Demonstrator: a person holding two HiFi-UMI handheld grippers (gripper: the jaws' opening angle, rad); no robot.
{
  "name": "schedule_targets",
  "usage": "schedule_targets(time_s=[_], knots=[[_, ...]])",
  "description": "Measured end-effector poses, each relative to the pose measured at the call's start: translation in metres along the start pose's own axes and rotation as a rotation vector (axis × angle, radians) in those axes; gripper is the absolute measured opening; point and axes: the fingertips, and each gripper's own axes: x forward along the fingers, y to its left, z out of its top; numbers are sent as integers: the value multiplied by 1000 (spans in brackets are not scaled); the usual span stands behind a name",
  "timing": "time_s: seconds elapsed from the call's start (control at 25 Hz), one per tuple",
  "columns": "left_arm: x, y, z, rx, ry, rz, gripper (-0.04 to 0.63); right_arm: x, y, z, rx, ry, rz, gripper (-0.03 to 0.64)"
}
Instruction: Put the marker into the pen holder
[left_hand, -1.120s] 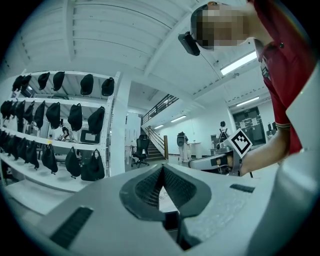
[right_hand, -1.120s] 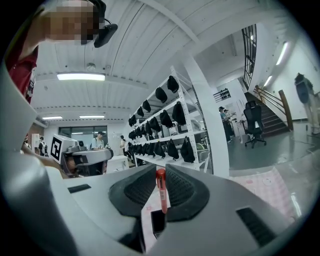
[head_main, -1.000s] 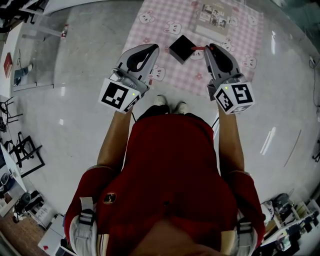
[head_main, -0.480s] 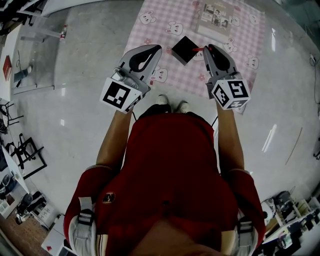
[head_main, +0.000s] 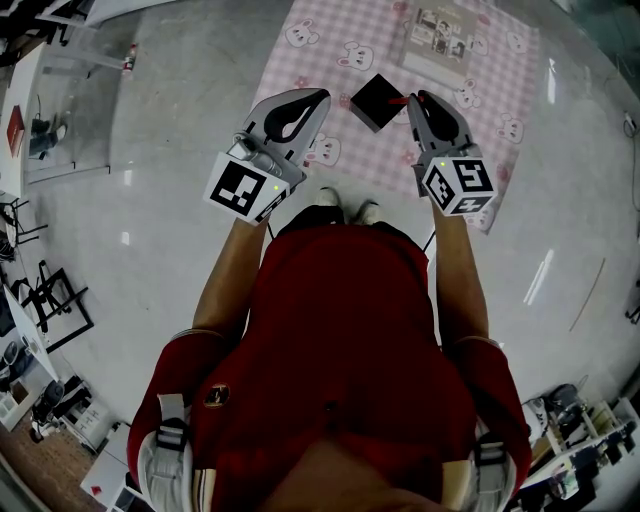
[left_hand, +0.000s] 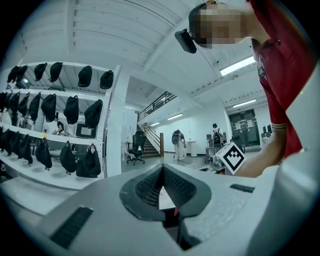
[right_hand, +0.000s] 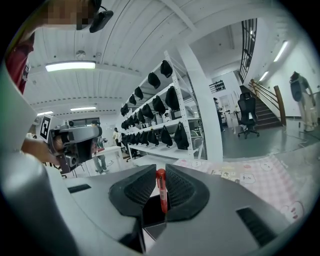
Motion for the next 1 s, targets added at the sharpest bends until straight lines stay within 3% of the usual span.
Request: schedule_targets(time_s=[1.0], knots=[[4,-6,-11,-25,16,-15,6,28,-14,-55,-43,119,-19,54]])
